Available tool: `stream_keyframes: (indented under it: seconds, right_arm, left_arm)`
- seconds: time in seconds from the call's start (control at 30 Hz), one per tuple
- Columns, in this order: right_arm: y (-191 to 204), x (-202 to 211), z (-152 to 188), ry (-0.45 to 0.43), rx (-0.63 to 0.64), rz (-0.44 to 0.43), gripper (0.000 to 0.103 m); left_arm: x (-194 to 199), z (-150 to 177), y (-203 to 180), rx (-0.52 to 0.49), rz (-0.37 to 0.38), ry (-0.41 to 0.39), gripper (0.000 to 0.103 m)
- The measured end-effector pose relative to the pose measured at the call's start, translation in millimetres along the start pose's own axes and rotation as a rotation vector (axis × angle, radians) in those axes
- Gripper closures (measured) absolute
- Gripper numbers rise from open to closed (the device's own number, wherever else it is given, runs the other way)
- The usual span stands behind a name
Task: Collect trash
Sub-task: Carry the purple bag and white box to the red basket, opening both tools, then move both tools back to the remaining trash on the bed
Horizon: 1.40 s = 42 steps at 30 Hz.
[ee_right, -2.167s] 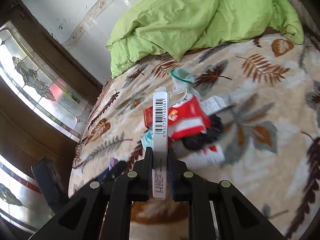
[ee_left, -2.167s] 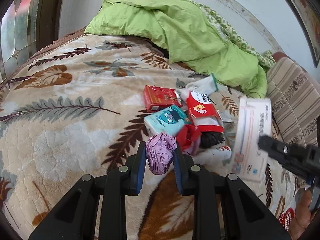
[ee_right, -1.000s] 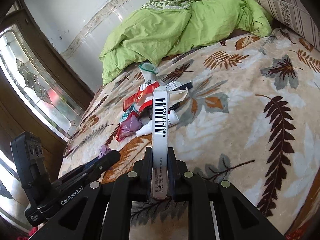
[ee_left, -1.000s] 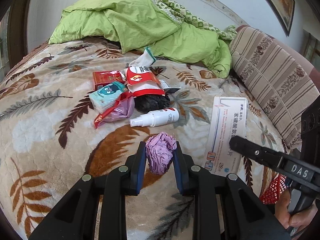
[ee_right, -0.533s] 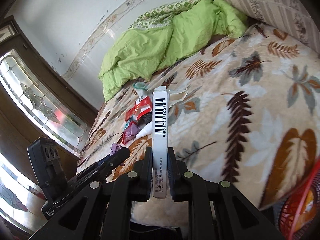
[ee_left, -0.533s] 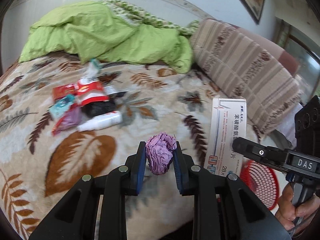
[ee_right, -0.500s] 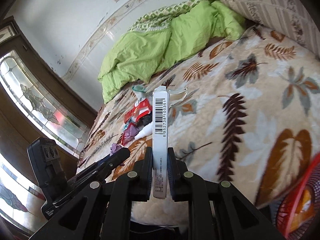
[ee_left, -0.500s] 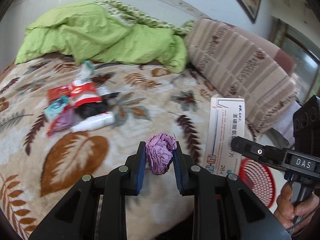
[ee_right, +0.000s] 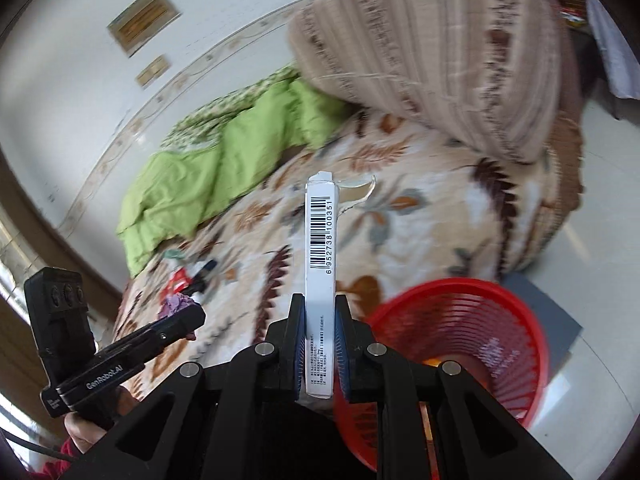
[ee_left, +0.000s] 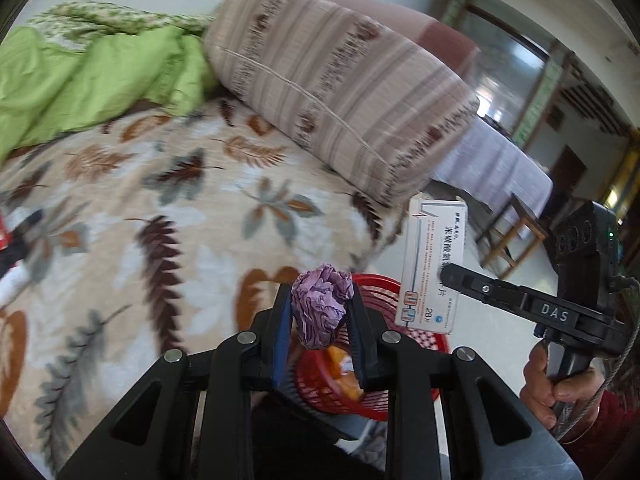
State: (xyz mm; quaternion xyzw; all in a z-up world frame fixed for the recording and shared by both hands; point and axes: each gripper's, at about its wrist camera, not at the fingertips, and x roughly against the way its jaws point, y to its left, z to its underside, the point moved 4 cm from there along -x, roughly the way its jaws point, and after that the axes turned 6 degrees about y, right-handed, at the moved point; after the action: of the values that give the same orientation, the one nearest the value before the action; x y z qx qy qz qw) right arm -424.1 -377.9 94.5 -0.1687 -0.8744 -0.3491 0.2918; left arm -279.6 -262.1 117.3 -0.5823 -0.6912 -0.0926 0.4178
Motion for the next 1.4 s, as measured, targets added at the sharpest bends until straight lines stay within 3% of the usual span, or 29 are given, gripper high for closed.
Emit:
stream_keyframes:
  seconds: [0.27, 0.33, 0.37, 0.4, 0.43, 0.47, 0.5, 0.63, 0.7, 0.83, 1.13, 1.4]
  right_arm:
    - [-56, 11, 8, 0.021, -0.097, 0.100, 0.088]
    - [-63, 6, 11, 0.037, -0.113, 0.123, 0.088]
    - [-67, 4, 12, 0.045, -0.119, 0.131, 0.088]
    - [-73, 2, 14, 0.055, -0.128, 0.143, 0.087]
    - [-77, 0, 16, 0.063, -0.137, 0.154, 0.081]
    - [-81, -1, 16, 0.068, -0.147, 0.163, 0.073]
    - [-83, 0, 17, 0.066, -0.156, 0.171, 0.071]
    - [-77, 2, 14, 0.052, -0.148, 0.152, 0.071]
    - [-70, 0, 11, 0.045, -0.136, 0.133, 0.071]
    - [-45, -8, 3, 0.035, -0.097, 0.097, 0.056]
    - [45, -62, -3, 0.116, 0.087, -0.032, 0.056]
    - [132, -124, 3, 0.202, 0.244, -0.130, 0.055]
  left_arm:
    - [-68, 6, -47, -0.043, 0.089, 0.151, 0.078]
    - [-79, 9, -51, -0.042, 0.105, 0.182, 0.074]
    - [-83, 10, -52, -0.040, 0.107, 0.196, 0.066]
    - [-85, 10, -51, -0.032, 0.100, 0.202, 0.051]
    - [-85, 10, -48, -0.018, 0.092, 0.199, 0.047]
    - [-84, 10, -45, -0.009, 0.093, 0.194, 0.046]
    - [-81, 9, -43, -0.003, 0.096, 0.190, 0.046]
    - [-64, 4, -29, 0.017, 0.073, 0.148, 0.046]
    - [-51, 3, -17, 0.030, 0.045, 0.117, 0.046]
    - [-25, 4, 12, 0.061, -0.027, 0.066, 0.045]
    - [35, 21, 106, 0.200, -0.183, -0.020, 0.044]
    - [91, 41, 203, 0.392, -0.331, -0.121, 0.044]
